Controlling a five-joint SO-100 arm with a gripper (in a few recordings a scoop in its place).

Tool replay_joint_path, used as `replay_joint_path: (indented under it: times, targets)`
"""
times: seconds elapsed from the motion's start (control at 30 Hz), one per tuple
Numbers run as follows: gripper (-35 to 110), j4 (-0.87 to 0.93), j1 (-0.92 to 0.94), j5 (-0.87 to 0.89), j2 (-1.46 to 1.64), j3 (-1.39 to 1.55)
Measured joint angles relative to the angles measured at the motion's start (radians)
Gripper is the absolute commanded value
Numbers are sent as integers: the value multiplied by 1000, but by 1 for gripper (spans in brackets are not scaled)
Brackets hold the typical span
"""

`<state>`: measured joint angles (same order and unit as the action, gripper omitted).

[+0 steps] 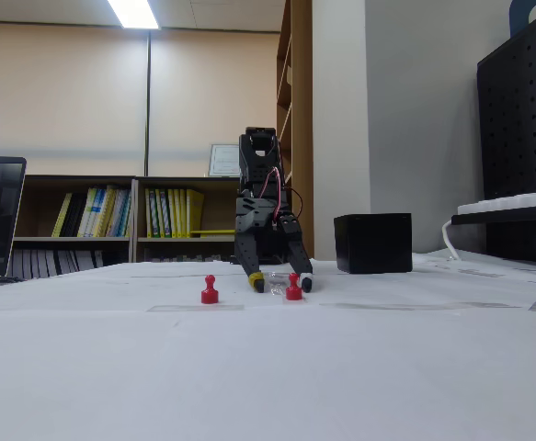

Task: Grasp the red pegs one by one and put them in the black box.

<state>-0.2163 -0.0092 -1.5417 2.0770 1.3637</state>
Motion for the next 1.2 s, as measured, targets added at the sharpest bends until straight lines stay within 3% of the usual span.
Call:
replay_joint_path:
  times: [0.4, 0.97, 1.2]
  targets:
    - [19, 0, -14, -43, 118, 170]
    - [19, 0, -46, -43, 133, 190]
    - [13, 0, -46, -34, 133, 190]
